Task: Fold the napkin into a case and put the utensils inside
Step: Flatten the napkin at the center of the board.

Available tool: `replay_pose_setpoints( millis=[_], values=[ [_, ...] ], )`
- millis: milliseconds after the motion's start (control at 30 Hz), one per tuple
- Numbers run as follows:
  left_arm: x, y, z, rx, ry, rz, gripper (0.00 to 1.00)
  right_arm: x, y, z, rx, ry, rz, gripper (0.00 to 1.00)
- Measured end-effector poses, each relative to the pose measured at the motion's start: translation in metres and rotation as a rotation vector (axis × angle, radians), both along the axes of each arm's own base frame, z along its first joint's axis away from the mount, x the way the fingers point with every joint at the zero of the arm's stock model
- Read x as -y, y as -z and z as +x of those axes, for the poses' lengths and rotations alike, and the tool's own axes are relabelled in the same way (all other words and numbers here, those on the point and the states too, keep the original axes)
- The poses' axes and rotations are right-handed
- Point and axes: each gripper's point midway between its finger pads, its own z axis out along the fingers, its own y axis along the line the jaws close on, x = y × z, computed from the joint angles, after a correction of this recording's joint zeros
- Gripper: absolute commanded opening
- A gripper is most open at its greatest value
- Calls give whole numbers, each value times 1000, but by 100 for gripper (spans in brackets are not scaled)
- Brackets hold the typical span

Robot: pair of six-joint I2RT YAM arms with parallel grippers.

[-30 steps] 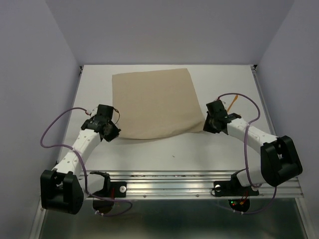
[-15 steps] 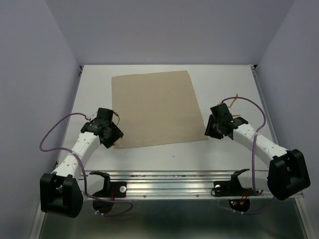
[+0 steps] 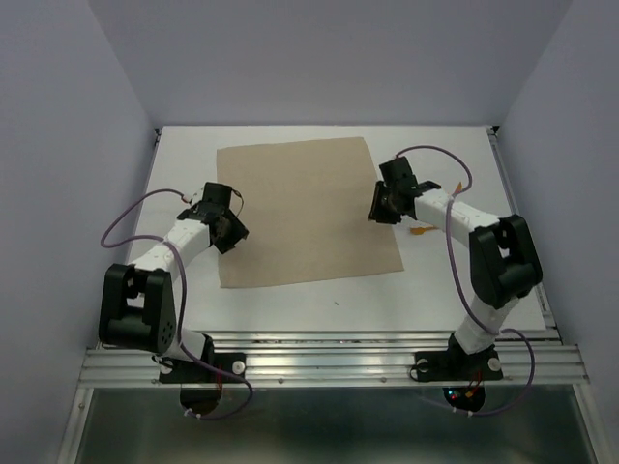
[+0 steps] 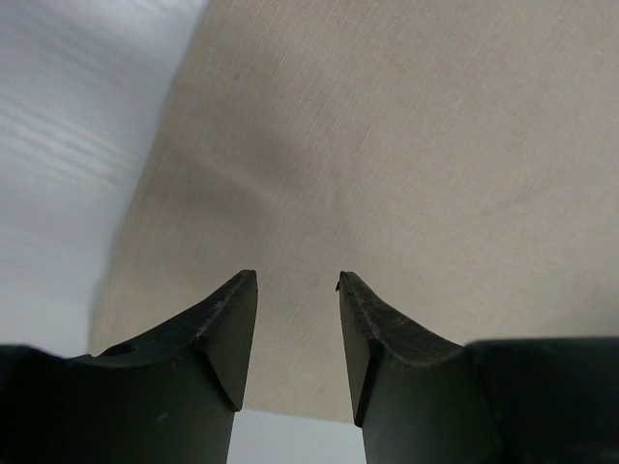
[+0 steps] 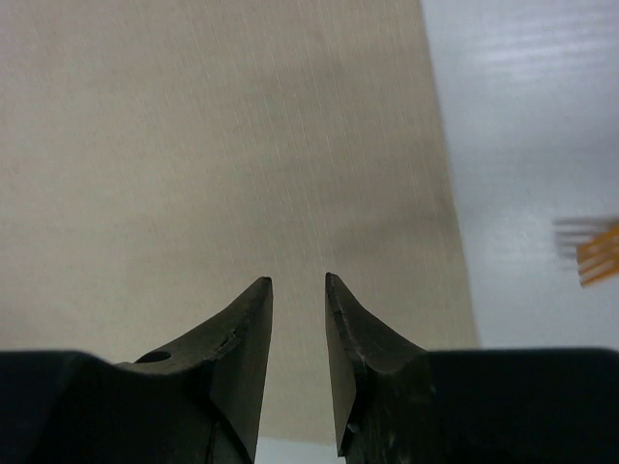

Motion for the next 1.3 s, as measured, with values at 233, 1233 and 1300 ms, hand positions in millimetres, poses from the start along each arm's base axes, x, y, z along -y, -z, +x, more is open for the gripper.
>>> replay_pose_setpoints(
  millis=[233, 1233, 1300],
  values=[
    [4, 15, 41, -4, 31, 23, 48, -35, 18, 86, 45, -36, -2, 34],
    [20, -3, 131, 46, 236, 84, 51, 18, 34, 132, 37, 119, -12, 42],
    [10, -24, 112, 64, 215, 95, 51, 20, 27, 120, 36, 106, -8, 42]
  ],
)
